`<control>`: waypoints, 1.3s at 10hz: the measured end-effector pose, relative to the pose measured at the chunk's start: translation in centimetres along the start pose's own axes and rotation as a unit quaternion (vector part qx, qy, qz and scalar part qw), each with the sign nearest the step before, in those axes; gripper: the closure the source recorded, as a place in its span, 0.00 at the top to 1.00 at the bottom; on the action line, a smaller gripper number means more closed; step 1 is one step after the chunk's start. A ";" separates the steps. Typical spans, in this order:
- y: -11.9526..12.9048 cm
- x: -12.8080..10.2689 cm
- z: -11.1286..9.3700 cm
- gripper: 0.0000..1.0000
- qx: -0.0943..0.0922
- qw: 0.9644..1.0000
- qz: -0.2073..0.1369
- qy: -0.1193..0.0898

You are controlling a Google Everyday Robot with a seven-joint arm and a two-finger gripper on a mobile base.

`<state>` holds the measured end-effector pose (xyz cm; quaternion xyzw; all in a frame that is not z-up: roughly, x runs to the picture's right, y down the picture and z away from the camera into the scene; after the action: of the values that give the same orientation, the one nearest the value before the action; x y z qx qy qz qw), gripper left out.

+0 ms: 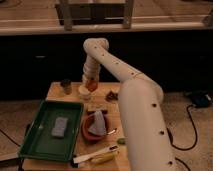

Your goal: Place apple in paper cup

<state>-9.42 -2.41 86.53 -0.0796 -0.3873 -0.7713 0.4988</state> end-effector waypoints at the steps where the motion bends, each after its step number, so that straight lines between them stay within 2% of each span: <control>1: -0.2 0.2 0.0 0.00 -0.001 1.000 0.005 0.007; 7: -0.5 1.1 -0.2 0.00 0.007 0.999 0.020 0.035; 8: -0.5 1.2 -0.2 0.03 0.010 0.999 0.022 0.037; 13: -0.7 1.9 -0.1 0.53 0.016 0.999 0.025 0.037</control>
<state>-10.86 -3.62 87.10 -0.0524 -0.3789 -0.7548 0.5328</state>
